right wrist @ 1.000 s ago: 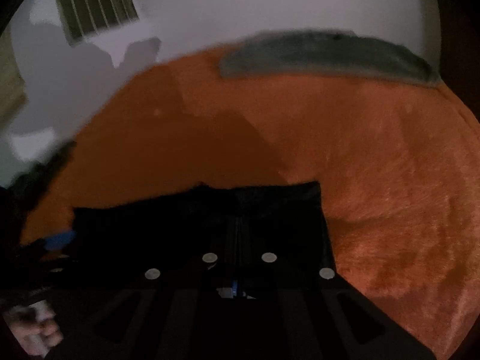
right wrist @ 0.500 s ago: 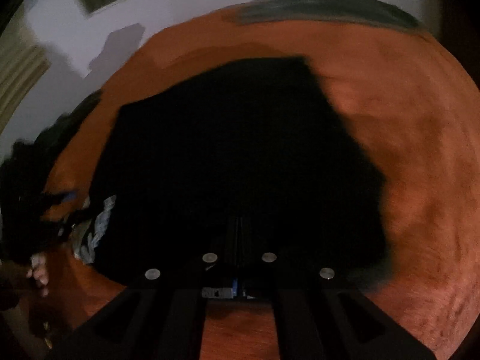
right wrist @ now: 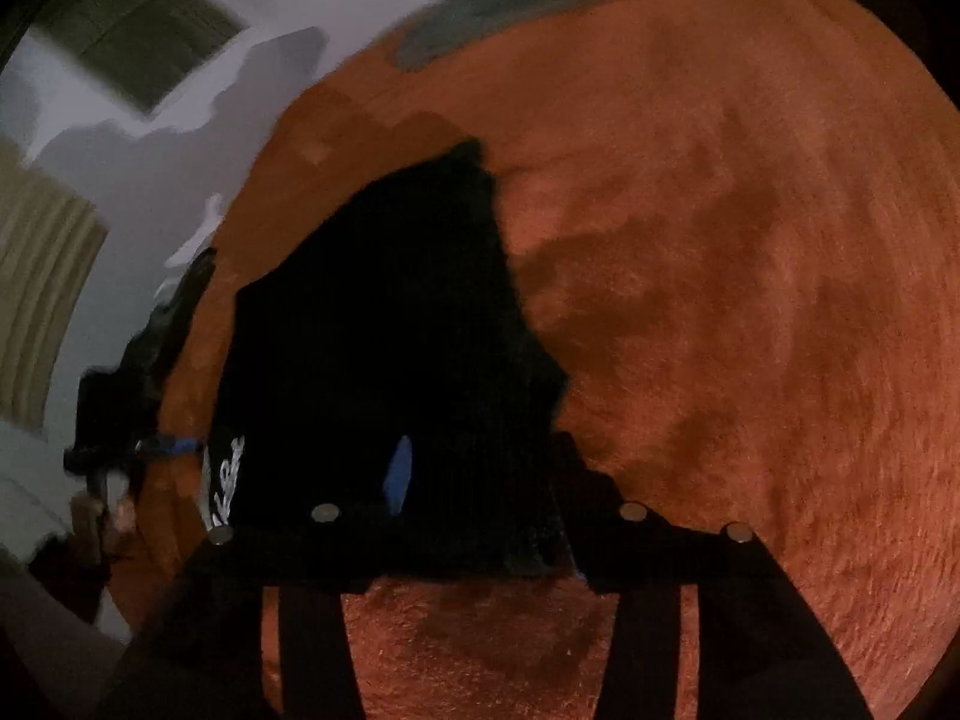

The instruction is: Fold clothes

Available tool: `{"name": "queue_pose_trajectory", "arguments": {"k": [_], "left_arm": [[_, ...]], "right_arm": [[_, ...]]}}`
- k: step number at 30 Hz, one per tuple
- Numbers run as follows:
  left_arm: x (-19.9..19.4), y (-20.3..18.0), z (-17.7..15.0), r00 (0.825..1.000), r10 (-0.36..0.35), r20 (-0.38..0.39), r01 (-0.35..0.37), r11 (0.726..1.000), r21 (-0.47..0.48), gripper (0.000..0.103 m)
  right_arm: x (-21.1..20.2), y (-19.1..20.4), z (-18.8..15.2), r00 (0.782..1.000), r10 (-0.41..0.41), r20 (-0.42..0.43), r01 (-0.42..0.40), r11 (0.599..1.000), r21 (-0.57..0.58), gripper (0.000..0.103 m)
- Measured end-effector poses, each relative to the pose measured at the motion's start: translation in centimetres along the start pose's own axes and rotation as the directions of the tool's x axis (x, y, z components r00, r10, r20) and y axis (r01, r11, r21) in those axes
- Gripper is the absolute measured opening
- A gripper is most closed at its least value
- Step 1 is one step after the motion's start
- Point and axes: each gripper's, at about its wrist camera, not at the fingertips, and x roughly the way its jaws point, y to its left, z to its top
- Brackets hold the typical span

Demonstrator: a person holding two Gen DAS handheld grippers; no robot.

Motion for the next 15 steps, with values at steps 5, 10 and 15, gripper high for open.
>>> {"name": "queue_pose_trajectory", "arguments": {"k": [5,10,15], "left_arm": [[0.7,-0.2,-4.3,0.992,-0.128,-0.002,0.127,0.985,-0.119,0.078],[2.6,-1.2,-5.5,0.995,-0.090,-0.051,0.085,0.992,-0.089,0.078],[2.2,-1.7,-4.5,0.996,-0.081,-0.029,0.079,0.995,-0.065,0.078]], "right_arm": [[-1.2,-2.2,-6.6,0.989,0.135,0.066,-0.149,0.935,0.323,0.048],[0.3,-1.3,-9.9,0.961,0.268,0.071,-0.273,0.874,0.402,0.048],[1.4,-1.3,-10.2,0.943,0.303,0.140,-0.333,0.821,0.465,0.048]]}}
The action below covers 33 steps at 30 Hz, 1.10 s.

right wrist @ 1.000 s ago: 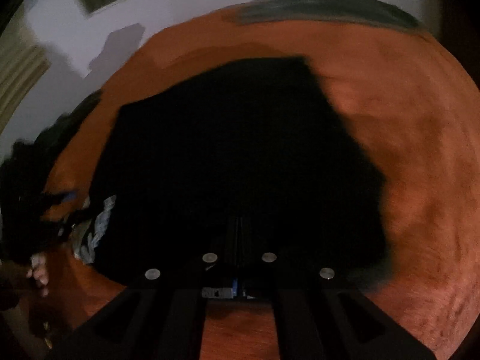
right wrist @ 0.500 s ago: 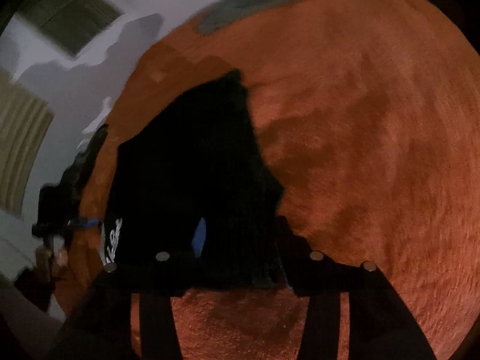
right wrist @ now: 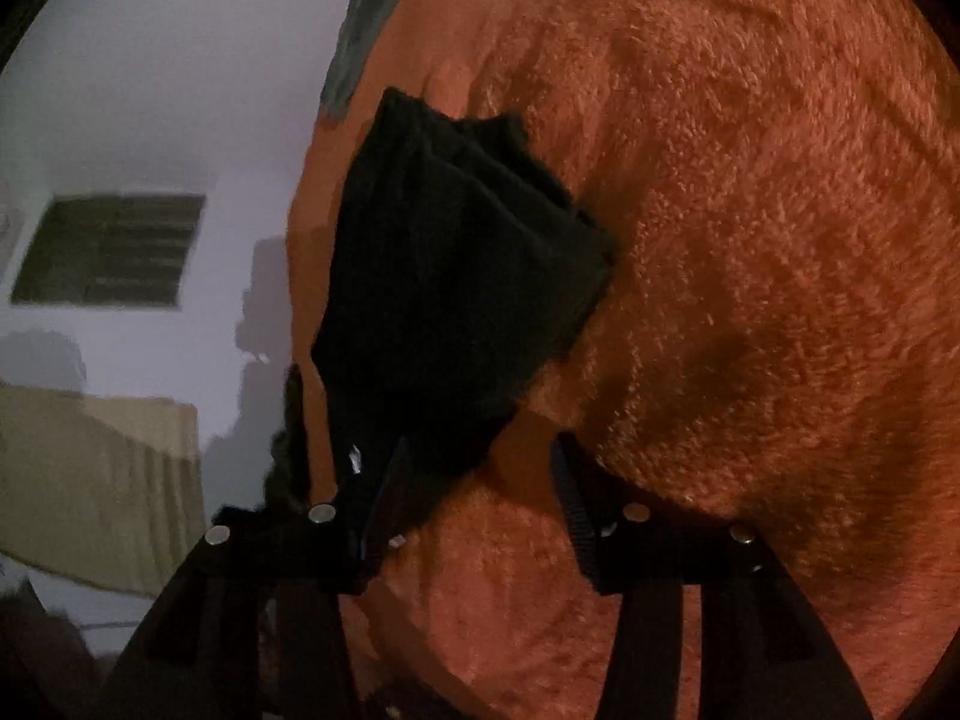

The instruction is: Fold clothes

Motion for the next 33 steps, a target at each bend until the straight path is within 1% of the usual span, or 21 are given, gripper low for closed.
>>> {"name": "queue_pose_trajectory", "arguments": {"k": [4,10,13,17,21,24,29,30,31,33], "left_arm": [[-0.2,0.4,0.6,1.000,0.004,-0.001,-0.004,1.000,0.008,0.078],[-0.3,0.8,0.6,1.000,-0.001,-0.003,0.001,1.000,0.002,0.078],[-0.4,0.5,0.9,1.000,0.004,0.003,-0.004,1.000,0.011,0.078],[-0.5,0.0,1.0,1.000,-0.018,0.013,0.018,1.000,0.022,0.078],[-0.5,0.2,0.7,1.000,-0.022,0.007,0.022,1.000,0.017,0.078],[-0.4,0.6,0.7,1.000,-0.020,0.000,0.020,1.000,0.009,0.078],[-0.5,1.2,1.1,1.000,-0.019,0.010,0.020,1.000,-0.016,0.078],[-0.5,1.4,1.1,1.000,-0.021,0.012,0.021,1.000,-0.024,0.078],[-0.6,1.6,1.2,1.000,-0.022,0.016,0.023,0.999,-0.033,0.078],[-0.9,2.0,1.2,0.999,-0.021,0.028,0.023,0.998,-0.059,0.078]], "right_arm": [[0.8,-0.1,0.4,1.000,0.001,0.017,-0.001,1.000,0.029,0.048],[1.5,0.3,1.2,0.997,0.010,0.080,-0.014,0.998,0.053,0.048],[2.1,0.4,1.8,0.996,0.022,0.086,-0.028,0.998,0.064,0.048],[2.9,0.9,2.2,0.995,0.014,0.098,-0.022,0.997,0.076,0.048],[3.8,1.5,2.5,0.994,0.000,0.112,-0.010,0.995,0.096,0.048],[4.7,1.9,2.9,0.991,-0.023,0.129,0.004,0.990,0.139,0.048],[5.8,3.1,3.3,0.985,-0.106,0.138,0.076,0.976,0.204,0.048],[5.9,3.2,3.2,0.984,-0.108,0.142,0.074,0.971,0.227,0.048],[4.8,1.5,3.2,0.984,-0.103,0.148,0.064,0.967,0.247,0.049],[4.8,1.1,3.2,0.983,-0.095,0.156,0.051,0.963,0.265,0.048]]}}
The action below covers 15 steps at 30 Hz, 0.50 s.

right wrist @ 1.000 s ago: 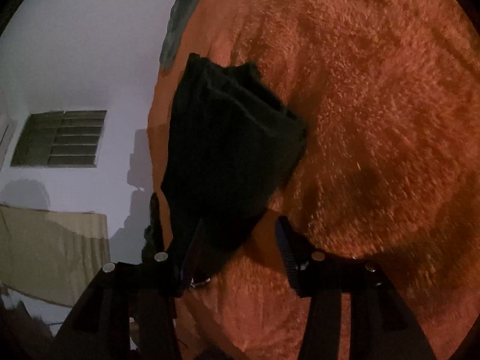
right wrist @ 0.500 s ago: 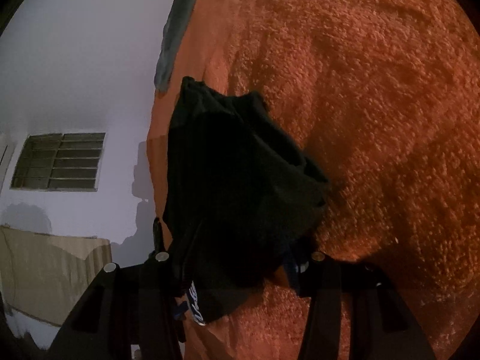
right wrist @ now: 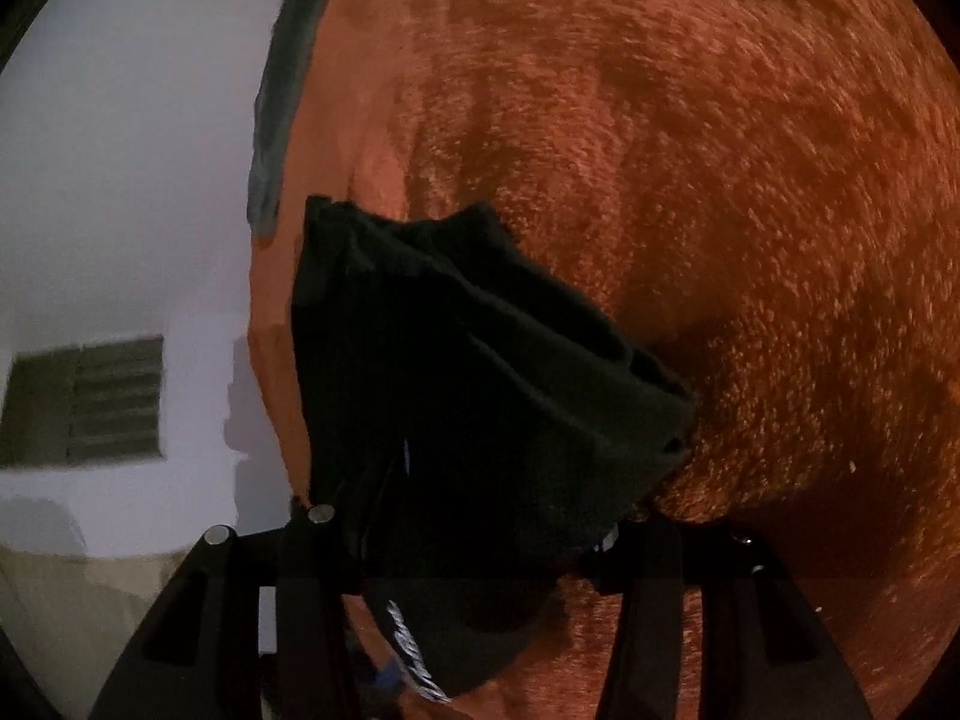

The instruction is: Fold clothes

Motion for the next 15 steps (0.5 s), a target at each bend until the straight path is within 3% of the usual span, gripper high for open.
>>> {"name": "queue_pose_trajectory", "arguments": {"k": [3,6,11,15], "left_arm": [[-0.3,-0.1,-0.3,1.000,0.004,0.010,-0.004,1.000,-0.001,0.078],[-0.5,-0.3,-0.5,1.000,0.016,0.010,-0.016,1.000,0.015,0.078],[-0.9,0.4,-0.7,1.000,0.008,0.016,-0.008,1.000,-0.012,0.078],[-0.9,-0.1,0.0,1.000,0.010,-0.002,-0.010,1.000,-0.001,0.078]], "right_arm": [[-0.6,0.5,-0.4,0.999,-0.039,0.009,0.039,0.997,-0.063,0.010],[-2.0,0.7,-0.8,0.999,-0.009,0.031,0.011,0.998,-0.064,0.007],[-2.1,1.8,0.5,0.999,-0.026,0.026,0.029,0.991,-0.132,0.006],[-0.8,0.3,1.2,1.000,-0.005,-0.030,0.003,0.999,-0.045,0.011]]}}
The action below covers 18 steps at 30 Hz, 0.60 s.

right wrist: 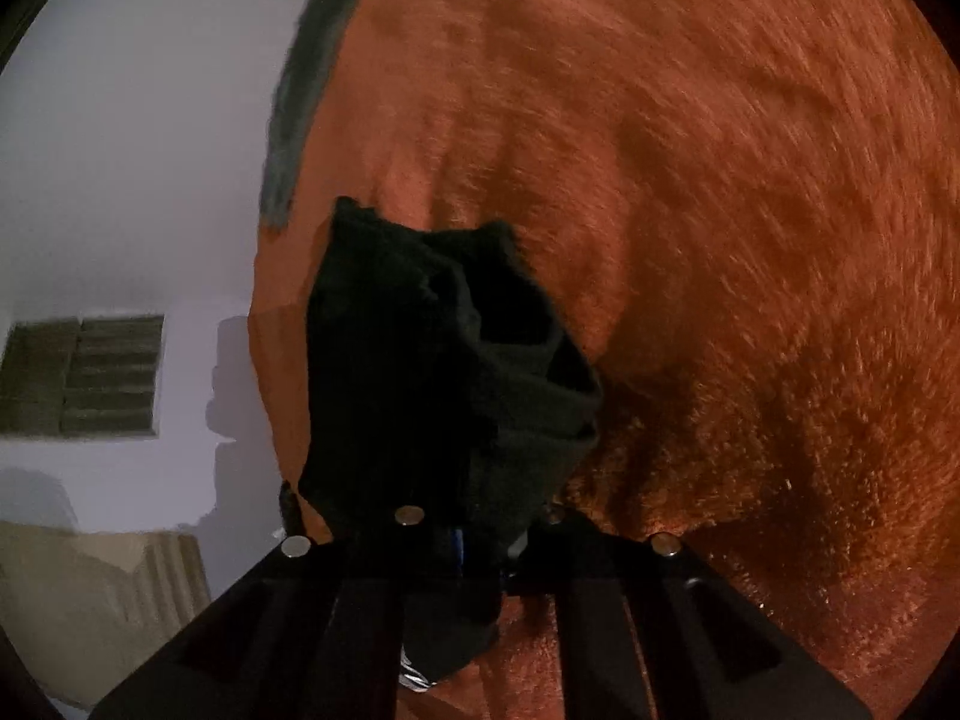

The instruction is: Fold clothes

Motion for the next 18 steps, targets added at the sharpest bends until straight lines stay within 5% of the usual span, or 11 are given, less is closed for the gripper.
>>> {"name": "queue_pose_trajectory", "arguments": {"k": [3,6,8,13,15,16,18], "left_arm": [[-0.6,-2.7,2.8,1.000,0.008,-0.019,-0.006,0.996,0.088,0.078],[-1.4,-7.3,6.9,0.997,0.076,-0.022,-0.066,0.955,0.289,0.078],[-1.9,-8.4,8.4,0.991,0.131,0.006,-0.126,0.937,0.326,0.078],[-2.2,-5.3,6.2,0.989,0.137,0.050,-0.145,0.957,0.252,0.078],[-1.0,-2.8,4.9,0.987,0.160,0.020,-0.161,0.968,0.195,0.078],[-0.2,-1.4,4.5,0.989,0.150,-0.012,-0.147,0.978,0.151,0.078],[0.9,0.2,4.1,0.991,0.123,-0.048,-0.118,0.988,0.097,0.078]], "right_arm": [[0.1,-0.9,-0.1,1.000,0.010,-0.023,-0.009,0.999,0.032,0.024],[-0.2,-1.1,-0.2,0.999,0.010,-0.033,-0.010,1.000,0.009,0.025],[-0.6,-1.2,-0.3,0.999,0.008,-0.040,-0.008,1.000,-0.008,0.025],[-3.4,-1.0,0.0,0.995,-0.079,-0.054,0.069,0.985,-0.160,0.025],[-5.0,0.0,1.7,0.989,-0.137,-0.057,0.113,0.943,-0.314,0.029],[-5.3,0.6,2.6,0.984,-0.165,-0.071,0.125,0.913,-0.389,0.047],[-5.7,2.1,5.3,0.967,-0.225,-0.124,0.126,0.836,-0.534,0.053]]}}
